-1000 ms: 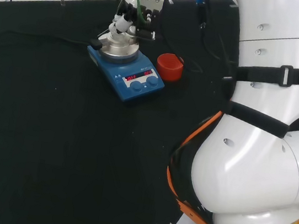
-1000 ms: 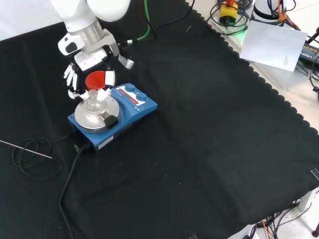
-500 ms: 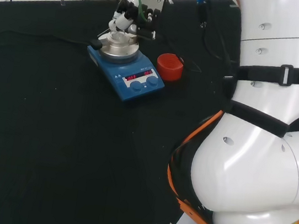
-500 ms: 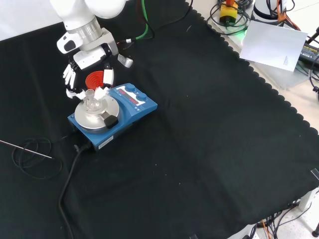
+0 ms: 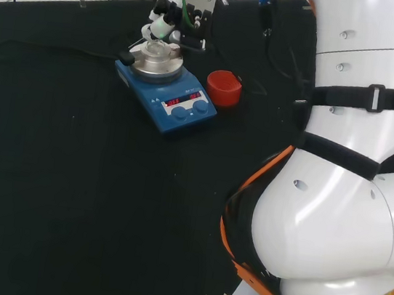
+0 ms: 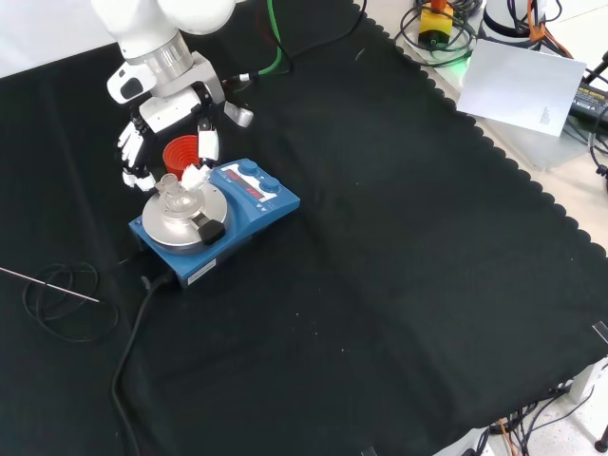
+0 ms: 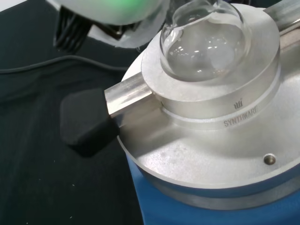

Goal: Place the round-bottom flask on the heater.

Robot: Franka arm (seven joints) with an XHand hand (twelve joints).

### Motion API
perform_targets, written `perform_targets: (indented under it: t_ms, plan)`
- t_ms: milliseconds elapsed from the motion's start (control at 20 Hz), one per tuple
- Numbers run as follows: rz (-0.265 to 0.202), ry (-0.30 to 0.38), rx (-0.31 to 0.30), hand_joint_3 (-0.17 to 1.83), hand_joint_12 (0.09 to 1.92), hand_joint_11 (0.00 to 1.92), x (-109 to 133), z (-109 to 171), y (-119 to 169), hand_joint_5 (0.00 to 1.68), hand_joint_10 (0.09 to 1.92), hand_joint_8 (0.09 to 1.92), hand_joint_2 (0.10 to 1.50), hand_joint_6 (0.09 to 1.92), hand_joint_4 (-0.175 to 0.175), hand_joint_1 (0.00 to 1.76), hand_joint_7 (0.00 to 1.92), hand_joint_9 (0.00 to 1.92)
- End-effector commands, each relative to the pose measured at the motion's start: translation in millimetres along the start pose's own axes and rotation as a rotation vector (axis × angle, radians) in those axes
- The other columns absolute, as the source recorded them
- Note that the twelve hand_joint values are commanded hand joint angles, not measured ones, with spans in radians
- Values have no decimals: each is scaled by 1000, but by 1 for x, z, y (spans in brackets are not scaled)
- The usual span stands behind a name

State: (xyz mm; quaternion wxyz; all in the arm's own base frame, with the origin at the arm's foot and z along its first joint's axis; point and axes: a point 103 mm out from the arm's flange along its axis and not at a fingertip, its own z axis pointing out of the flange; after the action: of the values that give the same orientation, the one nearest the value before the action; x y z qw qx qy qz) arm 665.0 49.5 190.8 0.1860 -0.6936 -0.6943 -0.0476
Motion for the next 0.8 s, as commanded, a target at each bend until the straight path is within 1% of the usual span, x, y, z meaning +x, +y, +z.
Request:
perform_targets:
  t_ms: [50,250,500,800]
  plan:
    - [-10,17,-15,721,1315,379,-2,-11,-8,561,667,684,562,695,-56,929,495,650]
    - [-1,29,-31,704,1321,372,-6,-20,-24,544,679,694,563,655,-56,908,484,638]
    - [16,19,-46,697,1321,366,-9,-26,-47,539,684,698,567,637,-56,898,479,632]
    - [18,6,-56,692,1322,363,-8,-32,-78,538,686,699,570,624,-56,896,475,628]
